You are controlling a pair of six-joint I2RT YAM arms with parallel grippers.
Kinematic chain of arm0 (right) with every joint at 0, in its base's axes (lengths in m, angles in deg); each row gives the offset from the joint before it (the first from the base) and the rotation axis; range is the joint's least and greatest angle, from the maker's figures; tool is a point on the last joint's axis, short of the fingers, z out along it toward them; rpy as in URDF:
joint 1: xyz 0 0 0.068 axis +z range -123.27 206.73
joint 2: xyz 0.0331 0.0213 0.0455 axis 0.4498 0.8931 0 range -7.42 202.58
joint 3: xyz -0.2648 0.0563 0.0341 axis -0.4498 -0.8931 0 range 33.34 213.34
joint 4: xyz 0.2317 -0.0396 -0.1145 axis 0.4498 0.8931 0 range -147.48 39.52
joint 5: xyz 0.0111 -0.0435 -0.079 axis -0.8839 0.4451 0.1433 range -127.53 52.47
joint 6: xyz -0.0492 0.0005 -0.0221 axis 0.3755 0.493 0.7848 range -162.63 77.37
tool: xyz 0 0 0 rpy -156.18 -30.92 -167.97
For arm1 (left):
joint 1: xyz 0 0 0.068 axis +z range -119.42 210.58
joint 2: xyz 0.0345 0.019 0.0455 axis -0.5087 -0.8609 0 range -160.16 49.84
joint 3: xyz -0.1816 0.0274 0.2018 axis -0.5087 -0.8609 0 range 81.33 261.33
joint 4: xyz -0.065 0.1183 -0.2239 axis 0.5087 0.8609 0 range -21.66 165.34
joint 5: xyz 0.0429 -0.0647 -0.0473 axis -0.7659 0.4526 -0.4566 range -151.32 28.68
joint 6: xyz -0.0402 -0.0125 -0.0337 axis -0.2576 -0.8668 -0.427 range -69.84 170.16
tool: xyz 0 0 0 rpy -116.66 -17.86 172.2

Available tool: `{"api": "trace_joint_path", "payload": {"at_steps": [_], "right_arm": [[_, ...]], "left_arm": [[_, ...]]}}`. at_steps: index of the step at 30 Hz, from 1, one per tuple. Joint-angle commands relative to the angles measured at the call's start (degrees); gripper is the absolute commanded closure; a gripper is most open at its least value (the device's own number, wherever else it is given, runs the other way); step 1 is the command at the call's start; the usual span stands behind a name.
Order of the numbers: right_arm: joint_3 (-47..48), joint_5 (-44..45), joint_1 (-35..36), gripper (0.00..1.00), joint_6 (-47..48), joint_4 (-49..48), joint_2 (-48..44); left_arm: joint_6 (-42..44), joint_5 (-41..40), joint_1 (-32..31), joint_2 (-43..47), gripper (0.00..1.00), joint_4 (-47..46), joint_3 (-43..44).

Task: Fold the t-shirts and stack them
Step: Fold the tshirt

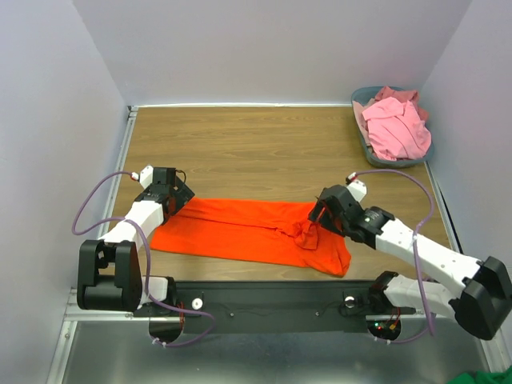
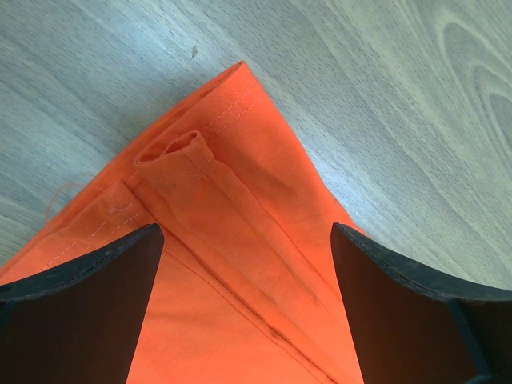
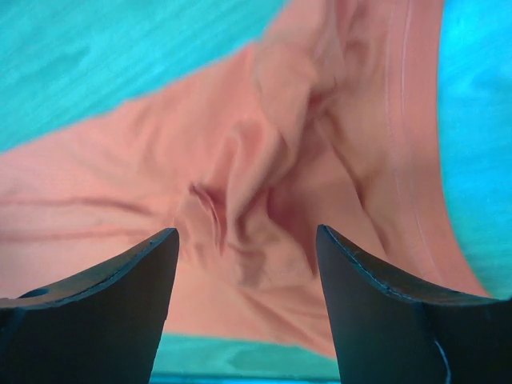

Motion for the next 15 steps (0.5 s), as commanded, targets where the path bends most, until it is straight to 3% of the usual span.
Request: {"api": "trace_joint_path", "payload": {"at_steps": [1, 6, 11, 15], "right_arm": [[5.70, 8.34, -1.63, 0.25, 3.16, 0.51, 5.45], [13.34, 9.92, -4.36, 0.27, 6.68, 0.60, 18.53], [13.36, 9.05, -6.64, 0.49, 6.68, 1.12, 23.75], [9.94, 11.41, -7.26, 0.66, 5.28, 2.26, 21.22]], "left_arm": [[0.36, -1.59, 0.34, 1.44, 0.02, 1.15, -0.23], [0.45, -1.24, 0.34, 1.71, 0.02, 0.79, -0.32], [0.63, -1.50, 0.34, 1.71, 0.02, 0.79, -0.49], [0.45, -2.56, 0.43, 1.79, 0.02, 1.32, -0.49]]}}
